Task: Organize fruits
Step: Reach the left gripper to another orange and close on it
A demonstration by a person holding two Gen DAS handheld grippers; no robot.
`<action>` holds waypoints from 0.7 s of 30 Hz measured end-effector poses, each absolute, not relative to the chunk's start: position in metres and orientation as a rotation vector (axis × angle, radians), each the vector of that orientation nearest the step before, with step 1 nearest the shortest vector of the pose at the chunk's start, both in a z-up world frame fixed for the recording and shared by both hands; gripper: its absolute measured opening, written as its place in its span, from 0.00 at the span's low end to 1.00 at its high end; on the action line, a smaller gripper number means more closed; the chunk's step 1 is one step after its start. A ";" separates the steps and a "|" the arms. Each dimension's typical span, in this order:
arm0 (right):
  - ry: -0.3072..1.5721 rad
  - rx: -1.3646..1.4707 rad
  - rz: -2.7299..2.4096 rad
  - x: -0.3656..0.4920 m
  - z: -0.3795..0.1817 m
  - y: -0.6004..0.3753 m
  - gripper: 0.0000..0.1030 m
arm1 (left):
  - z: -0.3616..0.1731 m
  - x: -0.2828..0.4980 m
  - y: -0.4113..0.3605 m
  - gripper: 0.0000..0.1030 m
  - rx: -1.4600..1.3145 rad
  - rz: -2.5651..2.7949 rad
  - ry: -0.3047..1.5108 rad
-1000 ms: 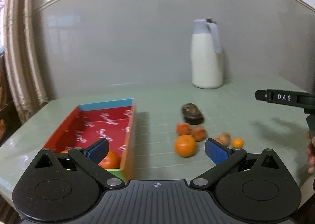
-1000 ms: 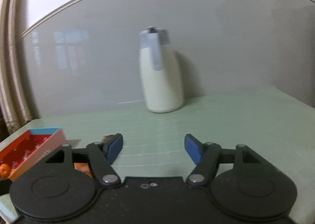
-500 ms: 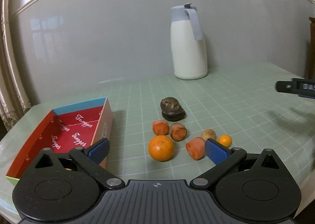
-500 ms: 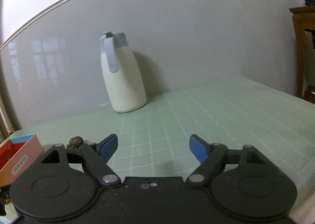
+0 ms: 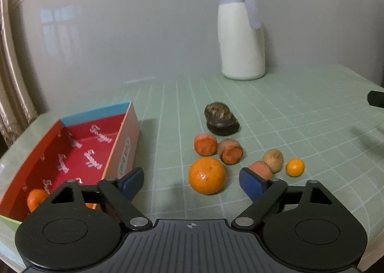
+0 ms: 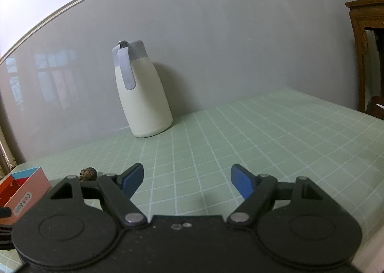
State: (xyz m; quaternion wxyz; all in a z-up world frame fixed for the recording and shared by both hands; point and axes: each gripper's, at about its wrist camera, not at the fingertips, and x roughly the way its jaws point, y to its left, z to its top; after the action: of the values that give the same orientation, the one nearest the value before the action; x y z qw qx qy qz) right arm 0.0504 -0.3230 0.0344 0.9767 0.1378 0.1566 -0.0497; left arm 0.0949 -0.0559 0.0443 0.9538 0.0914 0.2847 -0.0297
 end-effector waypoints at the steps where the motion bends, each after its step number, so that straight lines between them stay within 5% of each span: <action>1: 0.316 0.276 -0.100 0.051 0.035 -0.323 0.78 | 0.043 0.097 -0.055 0.83 0.179 -0.059 0.585; 16: 0.324 0.287 -0.101 0.050 0.033 -0.329 0.78 | 0.031 0.126 -0.063 0.76 0.154 -0.073 0.651; 21: 0.326 0.296 -0.101 0.052 0.032 -0.331 0.78 | 0.026 0.132 -0.065 0.52 0.140 -0.077 0.683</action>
State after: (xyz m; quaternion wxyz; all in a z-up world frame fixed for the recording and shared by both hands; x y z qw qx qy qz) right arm 0.0516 -0.3307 0.0325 0.9746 0.1467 0.1618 -0.0502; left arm 0.1324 -0.0645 0.0258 0.9391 0.0687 0.3347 -0.0376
